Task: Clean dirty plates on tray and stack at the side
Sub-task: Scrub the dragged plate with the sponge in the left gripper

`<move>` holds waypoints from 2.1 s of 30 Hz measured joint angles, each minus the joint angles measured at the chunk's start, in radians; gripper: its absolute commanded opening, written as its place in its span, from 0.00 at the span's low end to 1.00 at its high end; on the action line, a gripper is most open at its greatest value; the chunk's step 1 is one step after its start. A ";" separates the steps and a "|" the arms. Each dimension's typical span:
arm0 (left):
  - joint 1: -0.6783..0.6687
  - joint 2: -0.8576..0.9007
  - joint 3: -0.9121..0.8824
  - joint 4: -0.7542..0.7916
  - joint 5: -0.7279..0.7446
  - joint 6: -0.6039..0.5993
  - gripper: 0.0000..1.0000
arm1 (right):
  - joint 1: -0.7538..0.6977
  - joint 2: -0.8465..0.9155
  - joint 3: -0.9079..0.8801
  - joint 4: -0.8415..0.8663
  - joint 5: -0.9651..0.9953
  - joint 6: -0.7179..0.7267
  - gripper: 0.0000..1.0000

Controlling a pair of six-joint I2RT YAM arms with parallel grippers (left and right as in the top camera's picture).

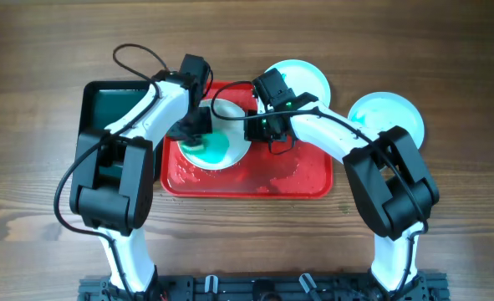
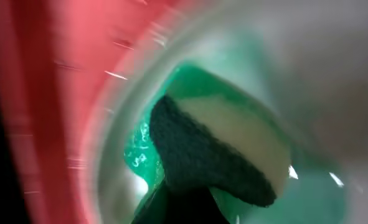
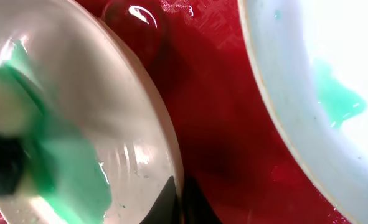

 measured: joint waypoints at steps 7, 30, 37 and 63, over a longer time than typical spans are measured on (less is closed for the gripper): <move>-0.001 0.005 -0.005 0.108 -0.131 -0.077 0.04 | 0.007 0.001 0.005 0.012 -0.011 0.004 0.04; 0.035 0.033 -0.013 -0.001 0.578 0.348 0.04 | -0.012 0.002 0.006 0.000 0.007 -0.016 0.04; 0.032 0.035 -0.022 0.119 0.590 0.391 0.04 | -0.014 0.001 0.006 0.003 0.009 -0.016 0.04; 0.049 0.011 0.015 -0.038 0.270 0.253 0.04 | -0.004 0.002 0.006 0.005 -0.008 -0.020 0.04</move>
